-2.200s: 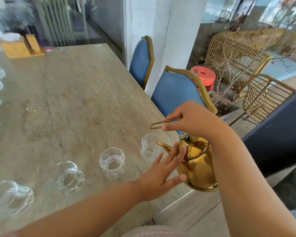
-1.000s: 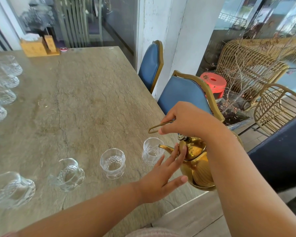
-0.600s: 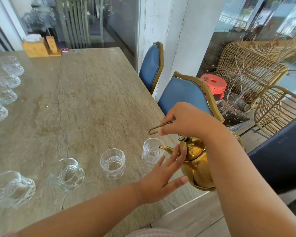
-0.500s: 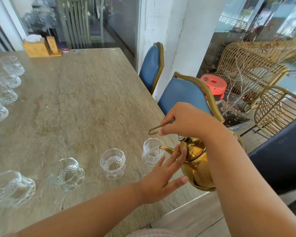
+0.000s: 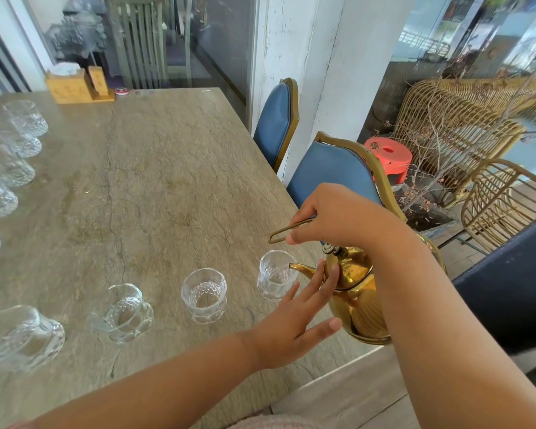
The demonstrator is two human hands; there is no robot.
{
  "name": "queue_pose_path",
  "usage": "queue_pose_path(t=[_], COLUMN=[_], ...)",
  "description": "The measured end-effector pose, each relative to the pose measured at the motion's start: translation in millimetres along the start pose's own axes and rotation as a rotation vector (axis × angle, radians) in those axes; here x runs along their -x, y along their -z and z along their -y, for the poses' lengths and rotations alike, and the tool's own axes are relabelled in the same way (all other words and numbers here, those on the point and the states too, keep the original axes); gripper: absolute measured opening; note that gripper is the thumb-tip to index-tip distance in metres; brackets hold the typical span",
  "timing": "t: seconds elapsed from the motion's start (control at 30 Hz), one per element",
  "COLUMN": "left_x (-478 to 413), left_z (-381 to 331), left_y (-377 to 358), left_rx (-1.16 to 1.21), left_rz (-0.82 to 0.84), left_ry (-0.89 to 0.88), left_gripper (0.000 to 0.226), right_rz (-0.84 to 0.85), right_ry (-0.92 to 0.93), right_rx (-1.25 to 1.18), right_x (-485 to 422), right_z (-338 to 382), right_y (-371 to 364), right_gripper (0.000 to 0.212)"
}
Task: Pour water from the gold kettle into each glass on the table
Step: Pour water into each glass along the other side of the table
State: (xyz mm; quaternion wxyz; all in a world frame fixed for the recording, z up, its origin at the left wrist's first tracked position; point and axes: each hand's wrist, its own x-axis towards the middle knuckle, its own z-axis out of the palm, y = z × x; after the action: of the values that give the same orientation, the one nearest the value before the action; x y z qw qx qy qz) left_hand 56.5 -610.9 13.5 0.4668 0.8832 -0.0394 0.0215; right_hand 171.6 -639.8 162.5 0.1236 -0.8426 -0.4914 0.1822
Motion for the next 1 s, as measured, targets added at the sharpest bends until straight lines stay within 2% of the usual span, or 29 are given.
queue_pose_path(t=[0.5, 1.0], left_x=[-1.3, -3.0], left_z=[-3.4, -0.9], left_y=[-2.9, -13.6], left_rx=[-0.003, -0.095], left_rz=[-0.010, 0.015], left_ry=[0.021, 0.076], left_gripper=[0.067, 0.059], right_rz=[-0.048, -0.206], right_ry=[0.032, -0.052], right_rx=[-0.061, -0.406], right_x=[6.9, 39.9], right_z=[-9.9, -59.0], right_y=[2.1, -8.9], right_gripper=[0.021, 0.018])
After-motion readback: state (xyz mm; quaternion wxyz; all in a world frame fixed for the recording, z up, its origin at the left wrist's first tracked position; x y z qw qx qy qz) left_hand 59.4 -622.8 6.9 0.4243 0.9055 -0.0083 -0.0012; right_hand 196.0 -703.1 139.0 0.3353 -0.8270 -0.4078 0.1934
